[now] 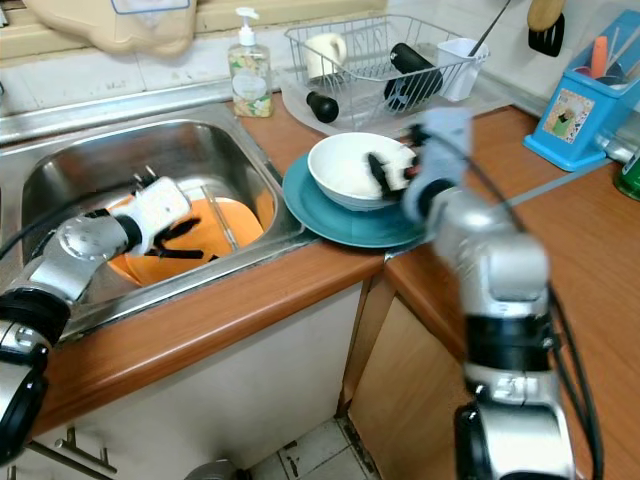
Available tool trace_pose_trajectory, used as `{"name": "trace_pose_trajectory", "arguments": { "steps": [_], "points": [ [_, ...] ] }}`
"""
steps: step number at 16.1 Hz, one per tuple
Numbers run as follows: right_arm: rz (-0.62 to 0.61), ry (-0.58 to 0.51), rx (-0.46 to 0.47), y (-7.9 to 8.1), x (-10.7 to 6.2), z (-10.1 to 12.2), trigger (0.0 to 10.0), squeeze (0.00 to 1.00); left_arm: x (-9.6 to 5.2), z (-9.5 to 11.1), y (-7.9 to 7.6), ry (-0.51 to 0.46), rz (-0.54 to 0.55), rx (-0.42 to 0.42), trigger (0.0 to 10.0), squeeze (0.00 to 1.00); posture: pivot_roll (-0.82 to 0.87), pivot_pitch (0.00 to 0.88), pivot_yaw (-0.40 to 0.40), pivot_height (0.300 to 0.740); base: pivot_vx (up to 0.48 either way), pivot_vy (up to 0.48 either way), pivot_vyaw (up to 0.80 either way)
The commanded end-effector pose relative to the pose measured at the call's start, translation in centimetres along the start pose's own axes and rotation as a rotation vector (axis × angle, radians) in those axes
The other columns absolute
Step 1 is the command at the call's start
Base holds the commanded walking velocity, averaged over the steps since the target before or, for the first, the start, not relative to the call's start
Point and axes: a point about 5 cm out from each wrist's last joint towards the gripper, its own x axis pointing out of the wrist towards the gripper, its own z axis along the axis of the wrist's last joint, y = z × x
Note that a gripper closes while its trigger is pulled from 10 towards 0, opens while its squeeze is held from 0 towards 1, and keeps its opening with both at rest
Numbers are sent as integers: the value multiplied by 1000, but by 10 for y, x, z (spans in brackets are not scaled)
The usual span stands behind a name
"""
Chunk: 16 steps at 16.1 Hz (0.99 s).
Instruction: Kitchen organization
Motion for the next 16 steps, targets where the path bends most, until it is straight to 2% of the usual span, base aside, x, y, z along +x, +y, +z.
{"name": "trace_pose_trajectory", "arguments": {
  "steps": [1, 2, 3, 4, 5, 6, 7, 8, 13, 16],
  "points": [
    [-68, 1, 27, -12, 5, 6, 10000, 580, -1, 18, -4, -132, -16, -77, 10000, 0, -15, 0, 7, 740, 0, 0, 0],
    [-93, 11, 43, -17, 7, 7, 10000, 12, -3, 25, -8, -190, -37, -124, 10000, 0, -13, 0, 4, 740, 0, 0, 0],
    [-87, 26, 87, -20, 10, 7, 10000, 0, -8, 34, -14, -265, -61, -184, 10000, 1000, -11, 0, 1, 740, 0, 0, 0],
    [-45, 56, 152, -21, 14, 6, 10000, 0, -15, 45, -23, -345, -88, -253, 10000, 1000, -10, 0, 0, 740, 0, 0, 0],
    [-12, 82, 192, -20, 17, 4, 10000, 0, -22, 50, -30, -385, -95, -286, 10000, 1000, -7, 0, -4, 740, 0, 0, 0],
    [-1, 103, 236, -20, 19, 2, 8275, 0, -27, 53, -36, -410, -103, -306, 10000, 800, -7, 0, -5, 740, 0, 0, 0],
    [1, 111, 257, -20, 20, 0, 8275, 0, -28, 54, -38, -417, -108, -312, 10000, 800, -7, 0, -5, 740, 0, 0, 0],
    [-12, 131, 326, -23, 23, -5, 0, 0, -37, 57, -48, -427, -134, -340, 10000, 0, -5, 0, -8, 740, 0, 0, 0],
    [35, 187, 424, -21, 24, -13, 0, 0, -51, 62, -61, -406, -151, -396, 10000, 0, -5, 0, -5, 740, 0, 0, 0],
    [54, 220, 457, -19, 23, -18, 0, 0, -53, 65, -66, -398, -156, -418, 10000, 0, -11, 0, -1, 740, 0, 0, 0]
  ]
}}
